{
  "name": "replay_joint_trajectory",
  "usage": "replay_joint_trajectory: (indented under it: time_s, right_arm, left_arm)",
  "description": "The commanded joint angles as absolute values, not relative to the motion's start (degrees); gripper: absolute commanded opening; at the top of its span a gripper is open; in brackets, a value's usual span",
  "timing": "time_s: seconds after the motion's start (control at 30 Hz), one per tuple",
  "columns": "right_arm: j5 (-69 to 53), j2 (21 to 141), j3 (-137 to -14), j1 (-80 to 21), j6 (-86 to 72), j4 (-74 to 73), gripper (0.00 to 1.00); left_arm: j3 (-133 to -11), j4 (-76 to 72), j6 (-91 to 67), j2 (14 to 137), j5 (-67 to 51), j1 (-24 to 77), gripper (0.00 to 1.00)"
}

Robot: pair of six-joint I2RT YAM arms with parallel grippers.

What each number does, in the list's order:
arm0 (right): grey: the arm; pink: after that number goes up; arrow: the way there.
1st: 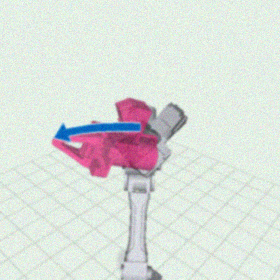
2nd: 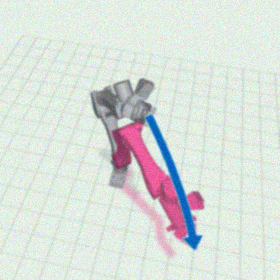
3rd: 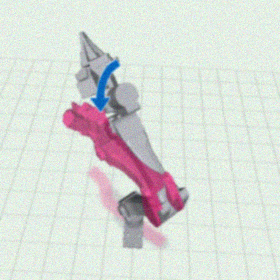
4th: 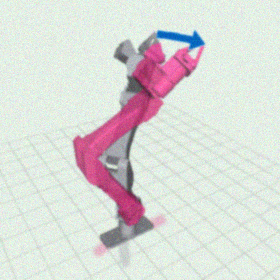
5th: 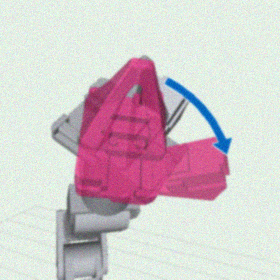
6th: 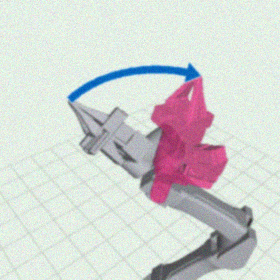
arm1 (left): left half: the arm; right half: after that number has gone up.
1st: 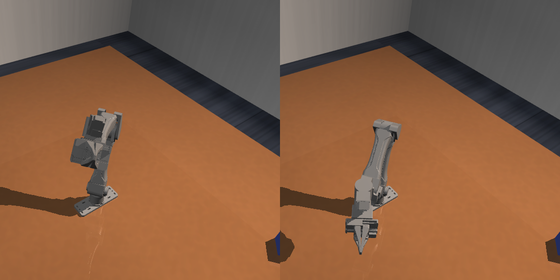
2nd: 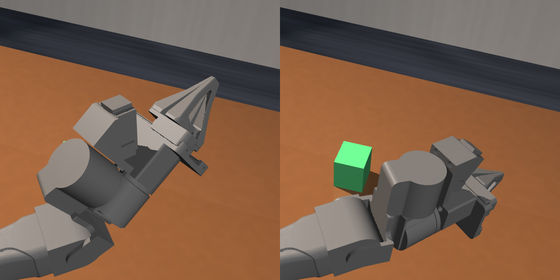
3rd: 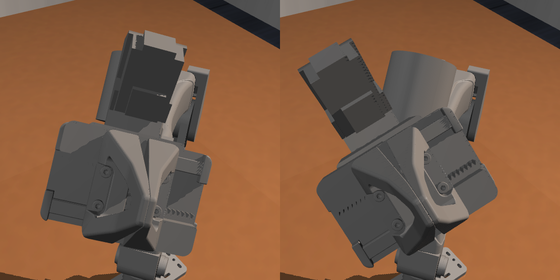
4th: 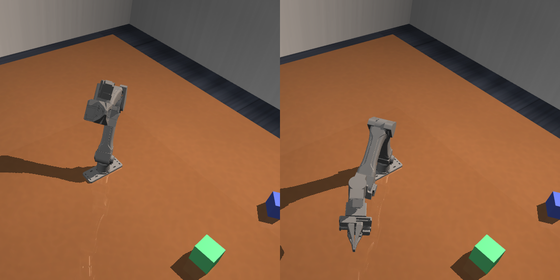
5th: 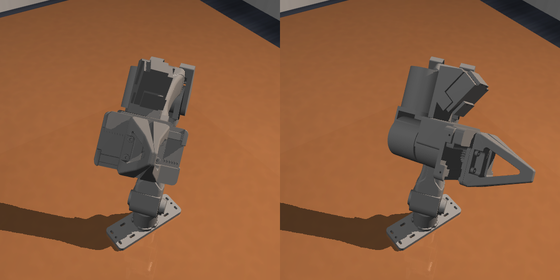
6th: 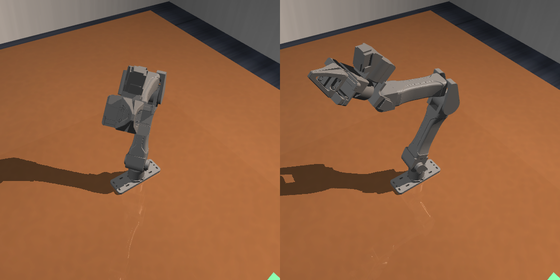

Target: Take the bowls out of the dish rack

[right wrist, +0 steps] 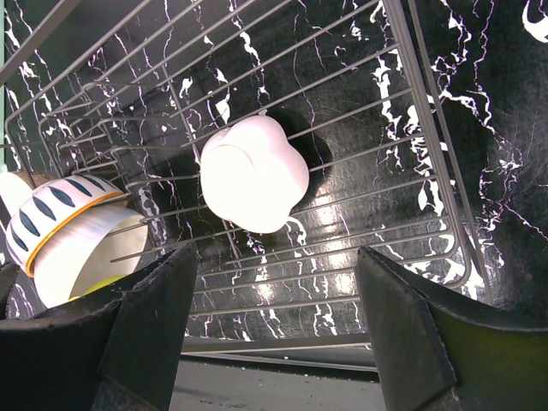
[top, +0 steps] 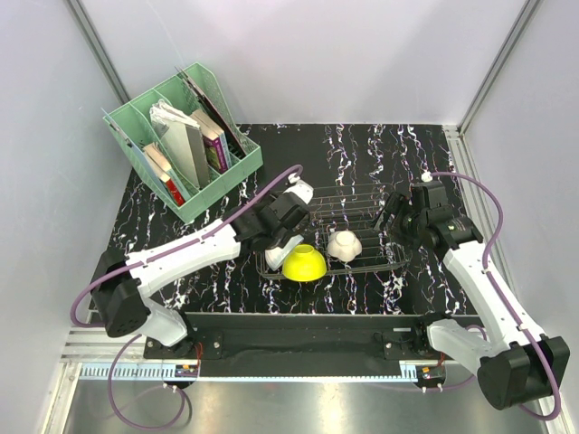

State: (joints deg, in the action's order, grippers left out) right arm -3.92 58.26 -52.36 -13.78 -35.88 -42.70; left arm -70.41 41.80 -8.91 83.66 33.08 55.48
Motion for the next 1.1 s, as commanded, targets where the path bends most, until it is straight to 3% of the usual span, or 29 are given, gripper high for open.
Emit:
replay_joint_trajectory:
  time_s: [0.0,0.7,1.07]
  right_arm:
    - [-4.13,57.92,-52.12,-14.15,-36.21,-40.52,0.82]
    - [-2.81,57.74,-52.56,-14.06,-34.89,-40.61,0.84]
    - [-2.29,58.62,-52.21,-14.15,-34.54,-40.61,0.85]
  left_arm:
    - [-72.60,39.64,-7.47,83.50,30.60,55.99,0.63]
    - [-71.81,39.11,-7.65,92.81,35.59,57.13,0.63]
    - [-68.03,39.20,-6.59,92.90,32.87,52.91,0.62]
